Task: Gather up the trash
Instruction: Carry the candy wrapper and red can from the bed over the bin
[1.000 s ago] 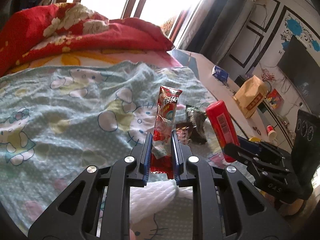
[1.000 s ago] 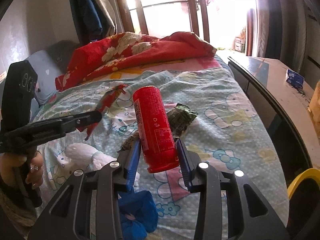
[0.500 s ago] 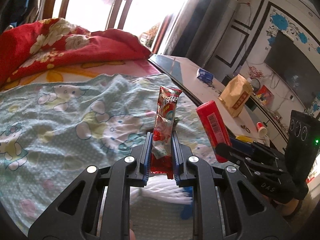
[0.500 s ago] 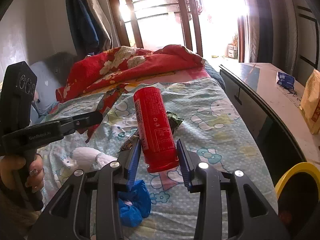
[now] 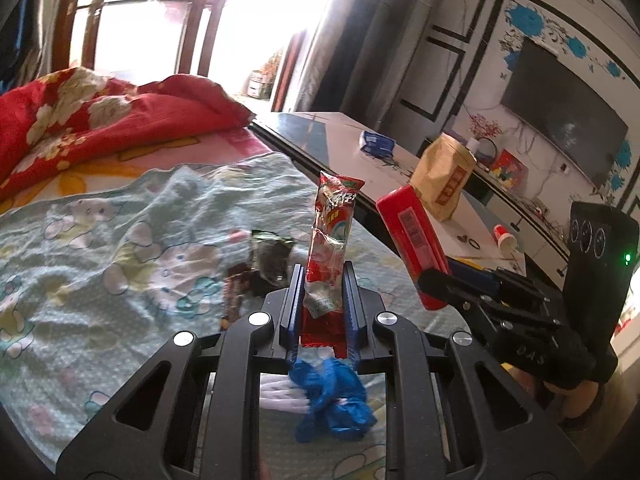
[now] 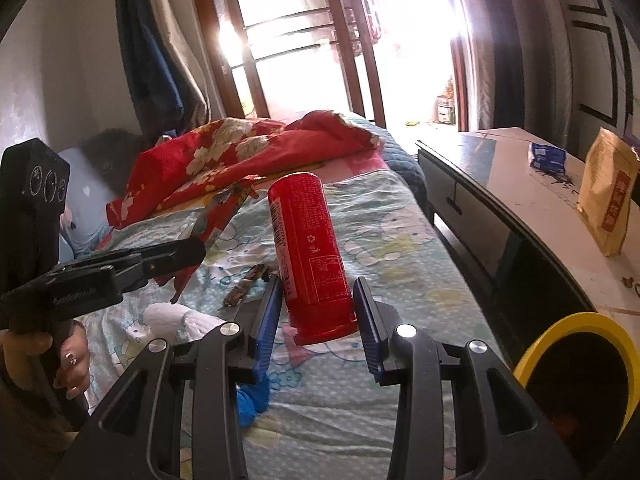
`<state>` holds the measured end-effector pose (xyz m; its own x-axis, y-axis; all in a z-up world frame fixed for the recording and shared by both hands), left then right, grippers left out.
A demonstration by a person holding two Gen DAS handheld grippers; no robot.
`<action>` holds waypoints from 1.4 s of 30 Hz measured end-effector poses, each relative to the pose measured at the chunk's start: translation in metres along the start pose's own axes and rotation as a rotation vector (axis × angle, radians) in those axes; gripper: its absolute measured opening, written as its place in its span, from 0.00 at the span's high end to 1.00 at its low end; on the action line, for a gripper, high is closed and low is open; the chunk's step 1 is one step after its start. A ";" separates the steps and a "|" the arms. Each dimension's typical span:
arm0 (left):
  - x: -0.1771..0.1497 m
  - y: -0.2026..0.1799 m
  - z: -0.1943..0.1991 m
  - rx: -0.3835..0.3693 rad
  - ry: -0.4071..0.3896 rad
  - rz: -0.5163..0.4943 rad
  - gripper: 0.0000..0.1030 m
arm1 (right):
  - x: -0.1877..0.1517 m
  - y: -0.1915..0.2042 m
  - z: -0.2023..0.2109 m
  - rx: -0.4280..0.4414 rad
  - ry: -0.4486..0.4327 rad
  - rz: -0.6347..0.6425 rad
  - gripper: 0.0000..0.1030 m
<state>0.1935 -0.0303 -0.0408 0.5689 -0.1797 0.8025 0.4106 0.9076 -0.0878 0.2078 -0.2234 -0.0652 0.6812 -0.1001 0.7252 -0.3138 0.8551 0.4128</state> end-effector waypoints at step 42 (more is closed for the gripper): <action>0.015 -0.169 -0.064 -0.192 0.063 -0.370 0.88 | 0.014 -0.156 0.096 -0.255 -0.180 -0.254 0.66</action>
<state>0.1781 -0.2104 -0.0515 0.3979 -0.5083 0.7637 0.7175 0.6912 0.0863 0.2029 -0.4067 -0.0668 0.5824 -0.3923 0.7120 0.0394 0.8885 0.4572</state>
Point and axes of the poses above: each gripper's, at about its wrist camera, not at the fingertips, and z roughly against the way its jaws point, y to its left, x to its top, the point moved 3 cm from there along -z, roughly the way its jaws point, and after that the axes turned 15 degrees about -z, right-handed, at the moved point
